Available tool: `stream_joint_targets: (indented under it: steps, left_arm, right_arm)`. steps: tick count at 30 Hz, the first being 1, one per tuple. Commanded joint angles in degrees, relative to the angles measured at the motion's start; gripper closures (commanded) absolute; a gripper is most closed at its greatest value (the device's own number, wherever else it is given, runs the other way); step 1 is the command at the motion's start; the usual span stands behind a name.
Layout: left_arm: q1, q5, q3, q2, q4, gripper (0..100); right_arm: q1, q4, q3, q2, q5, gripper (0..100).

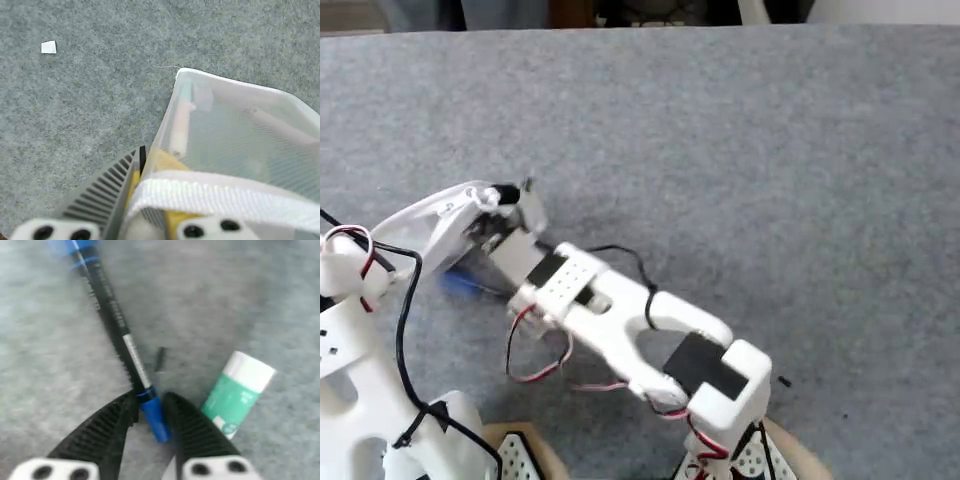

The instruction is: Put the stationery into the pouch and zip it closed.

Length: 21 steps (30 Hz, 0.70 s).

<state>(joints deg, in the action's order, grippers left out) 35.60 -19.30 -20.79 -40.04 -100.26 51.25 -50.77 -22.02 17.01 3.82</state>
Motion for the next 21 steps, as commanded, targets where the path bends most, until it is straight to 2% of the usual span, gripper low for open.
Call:
stream_joint_targets:
  steps: [1, 6, 10, 12, 15, 21]
  left_arm:
    - [1.5, -0.2, -0.3, 0.4, -0.6, 97]
    - [1.5, -0.2, -0.4, 0.4, -0.6, 97]
    - [1.5, -0.2, -0.5, 0.4, -0.6, 97]
    - [1.3, -0.2, -0.5, 0.4, -0.6, 97]
    - [1.2, -0.2, -0.4, 0.4, -0.6, 97]
    - [1.1, -0.2, -0.5, 0.4, -0.6, 97]
  right_arm:
    - [-0.1, -0.1, 0.9, 1.3, 0.3, 96.7]
    - [-0.1, -4.7, 0.8, 0.8, 0.3, 98.6]
    - [-0.1, -14.3, 3.6, 0.3, 0.1, 98.6]
    - [-0.3, -19.1, 5.1, -1.7, -2.8, 98.6]
    - [-0.4, -23.1, 5.6, -7.9, -7.8, 98.6]
    - [-0.5, -25.3, -0.7, -27.9, -11.8, 98.6]
